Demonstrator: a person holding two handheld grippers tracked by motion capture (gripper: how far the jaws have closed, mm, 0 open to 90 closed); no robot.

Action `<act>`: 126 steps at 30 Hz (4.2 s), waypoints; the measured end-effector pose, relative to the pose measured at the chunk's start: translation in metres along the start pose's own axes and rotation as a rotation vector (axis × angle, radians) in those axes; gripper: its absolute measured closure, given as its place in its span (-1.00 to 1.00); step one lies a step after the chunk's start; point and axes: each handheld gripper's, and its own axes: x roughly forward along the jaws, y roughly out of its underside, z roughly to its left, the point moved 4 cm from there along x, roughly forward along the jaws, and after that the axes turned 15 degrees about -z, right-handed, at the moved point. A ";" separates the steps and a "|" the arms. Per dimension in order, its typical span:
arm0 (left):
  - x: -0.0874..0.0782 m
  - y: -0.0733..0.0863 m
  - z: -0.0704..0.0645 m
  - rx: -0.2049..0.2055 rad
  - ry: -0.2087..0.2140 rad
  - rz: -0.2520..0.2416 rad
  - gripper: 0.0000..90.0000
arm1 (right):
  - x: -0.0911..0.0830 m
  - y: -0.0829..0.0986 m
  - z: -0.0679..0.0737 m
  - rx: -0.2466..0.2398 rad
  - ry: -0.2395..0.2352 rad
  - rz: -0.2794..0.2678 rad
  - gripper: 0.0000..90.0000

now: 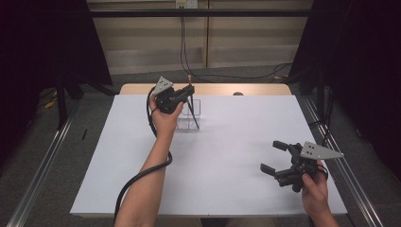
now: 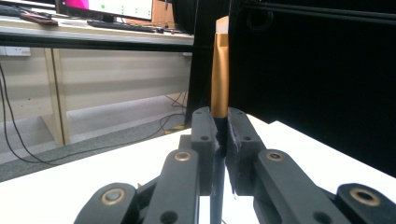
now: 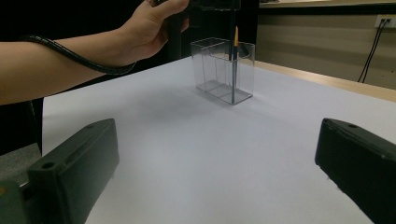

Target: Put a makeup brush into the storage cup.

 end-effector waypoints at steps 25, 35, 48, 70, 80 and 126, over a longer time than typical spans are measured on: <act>-0.011 0.014 0.001 -0.015 0.002 0.025 0.84 | 0.001 0.000 0.001 -0.001 -0.002 -0.002 -1.00; -0.011 0.018 -0.001 -0.008 0.010 0.036 0.84 | 0.001 0.000 0.000 -0.001 -0.003 -0.002 -1.00; -0.012 0.022 -0.005 -0.068 0.046 0.038 0.30 | 0.001 0.000 0.001 -0.001 -0.009 0.000 -1.00; -0.025 0.007 -0.005 -0.047 0.035 0.042 -0.71 | 0.003 0.000 0.002 -0.008 -0.014 0.002 -1.00; -0.035 0.002 -0.005 -0.037 0.054 0.043 -0.83 | 0.003 0.000 0.003 -0.007 -0.018 0.005 -1.00; -0.076 0.000 -0.022 0.020 0.196 0.065 -1.00 | 0.006 0.003 0.005 -0.008 -0.021 0.016 -1.00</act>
